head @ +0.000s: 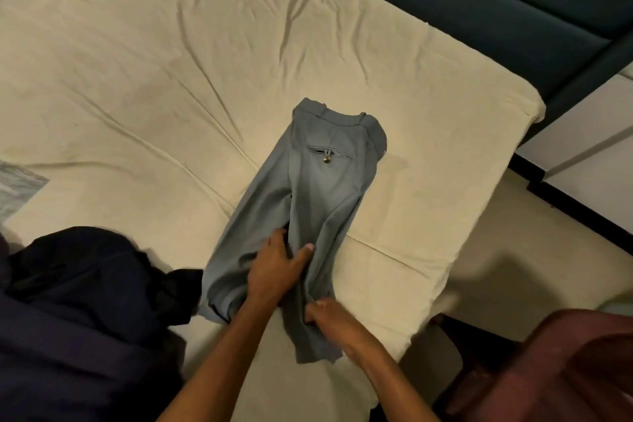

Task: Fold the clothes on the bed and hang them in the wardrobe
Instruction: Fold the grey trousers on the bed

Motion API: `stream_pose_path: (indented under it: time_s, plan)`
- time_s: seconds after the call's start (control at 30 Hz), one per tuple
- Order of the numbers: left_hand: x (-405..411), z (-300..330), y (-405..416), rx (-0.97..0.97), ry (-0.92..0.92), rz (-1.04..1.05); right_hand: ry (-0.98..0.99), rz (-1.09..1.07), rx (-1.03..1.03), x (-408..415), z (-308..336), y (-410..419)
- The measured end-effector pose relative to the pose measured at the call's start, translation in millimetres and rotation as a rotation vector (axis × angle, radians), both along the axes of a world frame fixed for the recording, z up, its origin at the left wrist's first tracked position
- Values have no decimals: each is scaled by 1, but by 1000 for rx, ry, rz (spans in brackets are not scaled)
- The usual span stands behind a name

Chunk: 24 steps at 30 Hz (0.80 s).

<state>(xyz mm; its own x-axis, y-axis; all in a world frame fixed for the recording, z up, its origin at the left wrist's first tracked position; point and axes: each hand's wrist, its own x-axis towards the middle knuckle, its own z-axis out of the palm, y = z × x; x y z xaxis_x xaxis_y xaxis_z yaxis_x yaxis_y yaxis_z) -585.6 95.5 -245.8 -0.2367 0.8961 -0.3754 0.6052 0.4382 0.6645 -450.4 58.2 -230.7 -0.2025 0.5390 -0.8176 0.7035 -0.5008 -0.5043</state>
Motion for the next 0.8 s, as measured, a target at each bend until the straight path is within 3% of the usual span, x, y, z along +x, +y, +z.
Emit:
stream_pose_path:
  time_s: [0.07,0.17,0.27,0.4,0.5,0.57,0.67,0.8]
  plan:
    - [1,-1,5,-71,25,-85,60,111,-27,-8,5,-5]
    - [-15,-8,-9,45,-25,-17,157,111,-56,-2,1,-3]
    - [-34,-16,-29,-27,-12,-155,190,-193,2,15,-8,16]
    - [-53,-18,-39,-471,114,-549,138,-637,238,41,-28,52]
    - [-56,-10,-24,-573,109,-577,140,-772,288,43,-30,84]
    - [-55,-2,-8,-460,171,-528,142,-822,292,43,-29,106]
    - [-48,12,19,-128,278,-333,64,-889,319,45,-39,128]
    - [-33,17,64,140,268,-165,-20,-940,381,47,-49,144]
